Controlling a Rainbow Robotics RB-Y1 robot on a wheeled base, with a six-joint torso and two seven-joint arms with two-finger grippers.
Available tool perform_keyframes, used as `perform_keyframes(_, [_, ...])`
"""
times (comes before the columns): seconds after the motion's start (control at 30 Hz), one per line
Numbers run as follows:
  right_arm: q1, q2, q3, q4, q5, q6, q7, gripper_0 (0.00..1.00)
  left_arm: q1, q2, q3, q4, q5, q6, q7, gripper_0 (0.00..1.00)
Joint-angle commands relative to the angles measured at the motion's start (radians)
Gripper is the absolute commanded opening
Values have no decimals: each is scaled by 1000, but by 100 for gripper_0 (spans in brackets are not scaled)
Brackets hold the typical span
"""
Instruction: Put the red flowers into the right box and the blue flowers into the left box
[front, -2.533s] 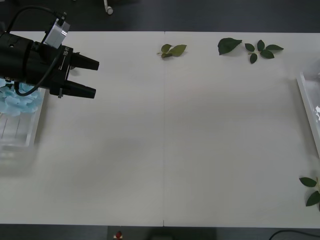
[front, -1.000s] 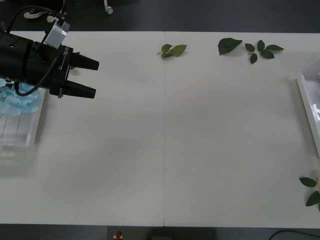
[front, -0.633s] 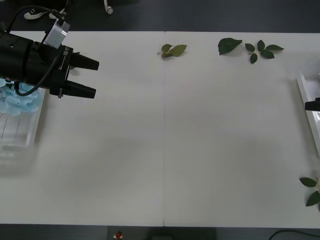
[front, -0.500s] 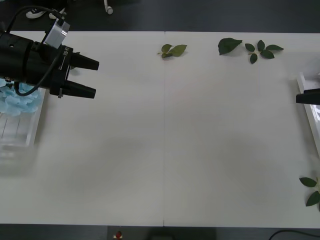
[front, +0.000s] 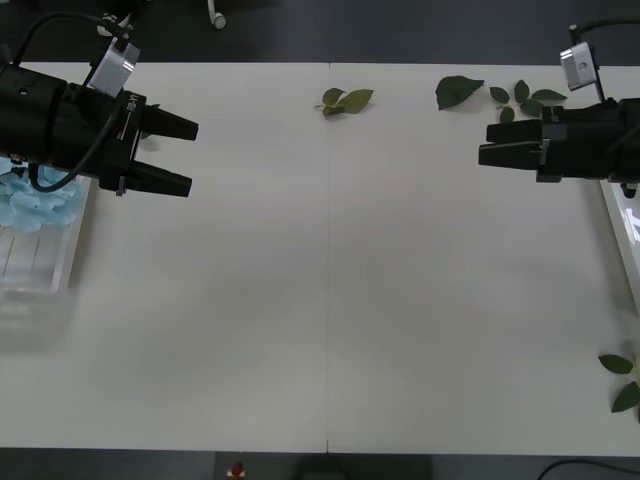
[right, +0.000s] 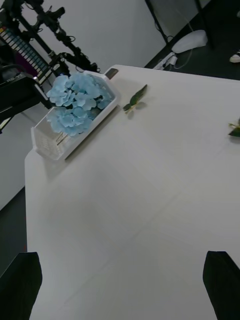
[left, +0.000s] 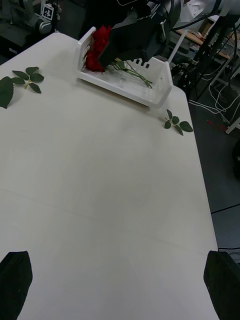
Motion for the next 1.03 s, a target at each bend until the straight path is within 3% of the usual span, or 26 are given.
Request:
perform_keyframes(0.03, [-81,67,-11,-5,52,34,29,94,-29,41,20,-21,1,3,-33,100])
perform_keyframes(0.47, [-117,212,-11,-8,73,160,29,94,-29,41,20,-21,1,3,-33,100])
perform_keyframes(1.03, [-109,216,-8,-31,73,207,29,94,-29,41,20,-21,1,3,-33,100])
